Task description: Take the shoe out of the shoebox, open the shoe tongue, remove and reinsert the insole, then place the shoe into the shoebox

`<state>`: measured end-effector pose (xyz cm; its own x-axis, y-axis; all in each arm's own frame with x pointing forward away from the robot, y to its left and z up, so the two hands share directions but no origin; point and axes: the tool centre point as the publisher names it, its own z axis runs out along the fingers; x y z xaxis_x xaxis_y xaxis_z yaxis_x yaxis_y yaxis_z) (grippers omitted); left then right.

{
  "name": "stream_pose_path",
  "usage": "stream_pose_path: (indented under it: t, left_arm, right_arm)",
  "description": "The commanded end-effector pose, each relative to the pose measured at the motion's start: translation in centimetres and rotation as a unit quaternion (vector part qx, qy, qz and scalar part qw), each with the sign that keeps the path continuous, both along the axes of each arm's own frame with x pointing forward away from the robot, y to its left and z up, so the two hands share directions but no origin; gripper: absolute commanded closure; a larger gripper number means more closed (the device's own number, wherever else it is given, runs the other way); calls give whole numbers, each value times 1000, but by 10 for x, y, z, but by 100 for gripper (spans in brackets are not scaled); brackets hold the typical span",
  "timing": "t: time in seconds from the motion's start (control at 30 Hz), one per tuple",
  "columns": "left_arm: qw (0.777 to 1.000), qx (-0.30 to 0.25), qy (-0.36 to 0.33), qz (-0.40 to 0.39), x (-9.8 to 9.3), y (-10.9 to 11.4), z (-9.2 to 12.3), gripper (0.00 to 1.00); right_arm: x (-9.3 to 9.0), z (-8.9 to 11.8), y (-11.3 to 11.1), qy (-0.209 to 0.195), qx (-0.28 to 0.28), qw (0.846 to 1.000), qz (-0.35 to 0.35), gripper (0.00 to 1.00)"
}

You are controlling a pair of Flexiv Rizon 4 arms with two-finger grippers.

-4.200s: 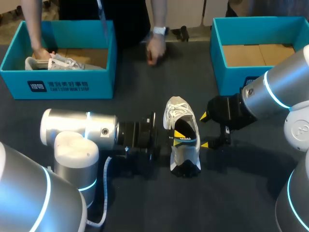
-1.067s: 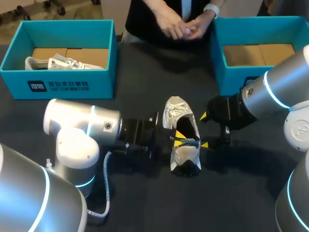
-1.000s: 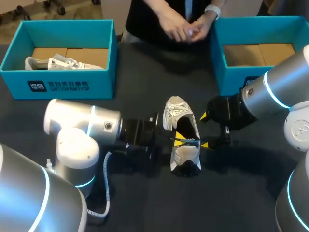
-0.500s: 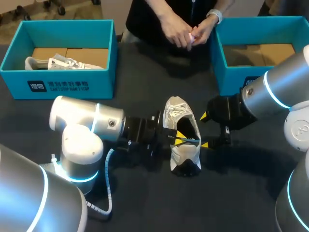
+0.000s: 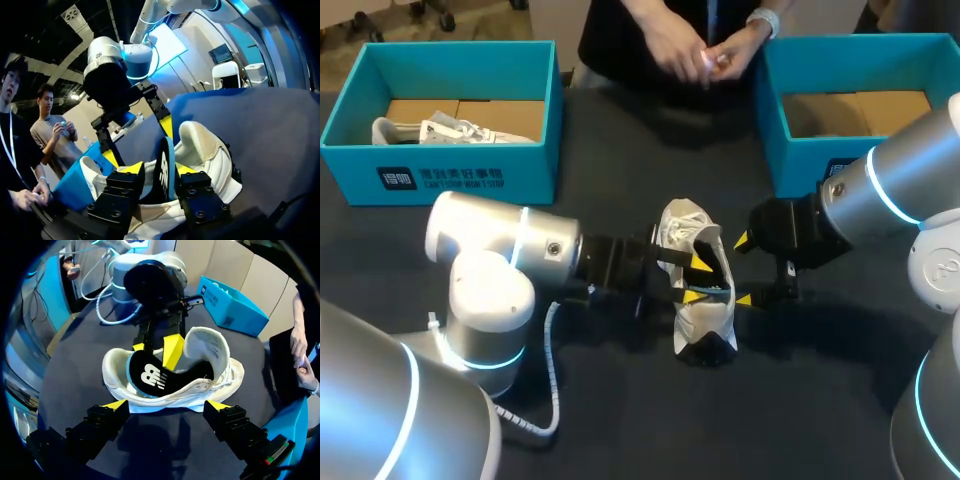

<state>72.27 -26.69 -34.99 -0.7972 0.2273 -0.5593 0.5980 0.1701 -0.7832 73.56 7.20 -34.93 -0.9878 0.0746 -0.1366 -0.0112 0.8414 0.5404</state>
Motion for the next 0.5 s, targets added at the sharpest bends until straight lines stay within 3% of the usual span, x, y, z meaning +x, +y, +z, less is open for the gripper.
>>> stream_pose_path:
  t: [0.03,0.5]
  left_arm:
    - [1000,-3,-2,2,-9,9,8,61]
    - [1000,-12,-3,-6,-18,11,20,66]
  right_arm:
    - [-1,0,0,-1,0,1000,0,0]
    - [-1,0,0,-1,0,1000,0,0]
